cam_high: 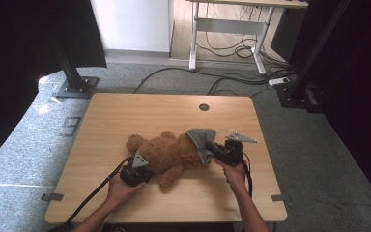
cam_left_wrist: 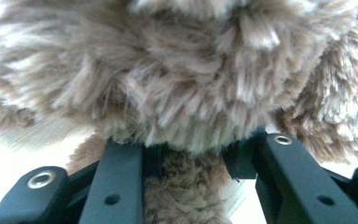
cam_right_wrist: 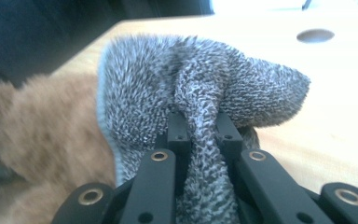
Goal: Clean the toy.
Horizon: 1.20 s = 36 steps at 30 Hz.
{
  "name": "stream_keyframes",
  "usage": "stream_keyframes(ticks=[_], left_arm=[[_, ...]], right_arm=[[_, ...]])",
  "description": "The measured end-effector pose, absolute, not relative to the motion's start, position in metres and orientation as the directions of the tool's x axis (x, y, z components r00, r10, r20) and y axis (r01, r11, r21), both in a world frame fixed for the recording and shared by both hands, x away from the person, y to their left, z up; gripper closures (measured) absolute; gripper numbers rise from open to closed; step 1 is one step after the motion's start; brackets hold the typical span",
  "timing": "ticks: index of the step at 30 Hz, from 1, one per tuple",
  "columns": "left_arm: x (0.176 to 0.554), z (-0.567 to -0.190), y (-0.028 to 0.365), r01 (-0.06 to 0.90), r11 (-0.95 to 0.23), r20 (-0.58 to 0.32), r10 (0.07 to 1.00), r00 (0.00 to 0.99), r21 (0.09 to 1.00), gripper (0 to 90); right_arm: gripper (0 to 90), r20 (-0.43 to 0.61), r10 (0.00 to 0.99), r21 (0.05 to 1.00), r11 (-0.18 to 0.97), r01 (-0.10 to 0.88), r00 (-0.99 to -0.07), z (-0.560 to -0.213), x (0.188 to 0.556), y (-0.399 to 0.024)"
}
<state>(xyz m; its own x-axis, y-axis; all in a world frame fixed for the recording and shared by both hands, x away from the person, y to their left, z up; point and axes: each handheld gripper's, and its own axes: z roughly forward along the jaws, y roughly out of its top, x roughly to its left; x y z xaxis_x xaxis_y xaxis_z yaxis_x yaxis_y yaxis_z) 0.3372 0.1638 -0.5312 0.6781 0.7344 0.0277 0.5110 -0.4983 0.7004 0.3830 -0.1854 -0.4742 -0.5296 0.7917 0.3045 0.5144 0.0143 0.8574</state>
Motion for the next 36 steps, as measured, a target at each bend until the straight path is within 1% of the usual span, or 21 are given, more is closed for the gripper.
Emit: stream_keyframes(ticks=[5, 7, 8, 10, 11, 13, 14, 19, 20, 21, 25, 32, 36], left_arm=[[0.335, -0.532, 0.163, 0.505, -0.505, 0.039, 0.733, 0.679, 0.7, 62.6], [0.335, -0.532, 0.162, 0.499, -0.512, 0.05, 0.731, 0.681, 0.699, 62.6], [0.334, -0.532, 0.162, 0.498, -0.514, 0.051, 0.73, 0.681, 0.698, 62.6], [0.334, -0.532, 0.162, 0.5, -0.512, 0.049, 0.731, 0.681, 0.698, 62.7], [0.334, -0.532, 0.162, 0.5, -0.512, 0.049, 0.731, 0.681, 0.698, 62.7], [0.334, -0.532, 0.162, 0.502, -0.509, 0.045, 0.733, 0.679, 0.699, 62.7], [0.334, -0.533, 0.163, 0.505, -0.503, 0.04, 0.735, 0.677, 0.701, 62.7], [0.333, -0.533, 0.162, 0.505, -0.495, 0.034, 0.736, 0.676, 0.707, 62.7], [0.333, -0.533, 0.162, 0.502, -0.502, 0.039, 0.734, 0.678, 0.704, 62.7], [0.333, -0.533, 0.162, 0.502, -0.502, 0.039, 0.734, 0.678, 0.704, 62.6], [0.333, -0.533, 0.162, 0.503, -0.502, 0.036, 0.732, 0.68, 0.703, 62.7], [0.33, -0.533, 0.161, 0.494, -0.511, 0.047, 0.727, 0.685, 0.703, 62.6], [0.329, -0.534, 0.16, 0.485, -0.521, 0.059, 0.722, 0.689, 0.702, 62.7]], right_arm=[[80.8, 0.305, 0.78, 0.875, -0.003, 0.485, -0.546, -0.458, 0.391, -0.174], [80.4, 0.293, 0.768, 0.883, 0.013, 0.47, -0.57, -0.448, 0.4, -0.157], [80.4, 0.293, 0.768, 0.883, 0.013, 0.47, -0.57, -0.448, 0.4, -0.157], [80.0, 0.259, 0.758, 0.879, 0.071, 0.471, -0.598, -0.444, 0.409, -0.136], [80.0, 0.259, 0.758, 0.879, 0.071, 0.471, -0.598, -0.444, 0.409, -0.136], [80.0, 0.233, 0.768, 0.858, 0.127, 0.498, -0.597, -0.45, 0.415, -0.121], [80.1, 0.226, 0.774, 0.855, 0.133, 0.502, -0.591, -0.453, 0.415, -0.121], [80.1, 0.264, 0.776, 0.852, 0.09, 0.515, -0.573, -0.463, 0.413, -0.135], [80.2, 0.286, 0.78, 0.848, 0.064, 0.526, -0.557, -0.469, 0.408, -0.147], [80.2, 0.286, 0.78, 0.848, 0.064, 0.526, -0.557, -0.469, 0.408, -0.147], [80.3, 0.322, 0.786, 0.843, 0.017, 0.538, -0.529, -0.481, 0.396, -0.168], [80.4, 0.355, 0.791, 0.837, -0.031, 0.546, -0.499, -0.493, 0.383, -0.182], [80.4, 0.351, 0.791, 0.834, -0.021, 0.551, -0.501, -0.493, 0.377, -0.186]])
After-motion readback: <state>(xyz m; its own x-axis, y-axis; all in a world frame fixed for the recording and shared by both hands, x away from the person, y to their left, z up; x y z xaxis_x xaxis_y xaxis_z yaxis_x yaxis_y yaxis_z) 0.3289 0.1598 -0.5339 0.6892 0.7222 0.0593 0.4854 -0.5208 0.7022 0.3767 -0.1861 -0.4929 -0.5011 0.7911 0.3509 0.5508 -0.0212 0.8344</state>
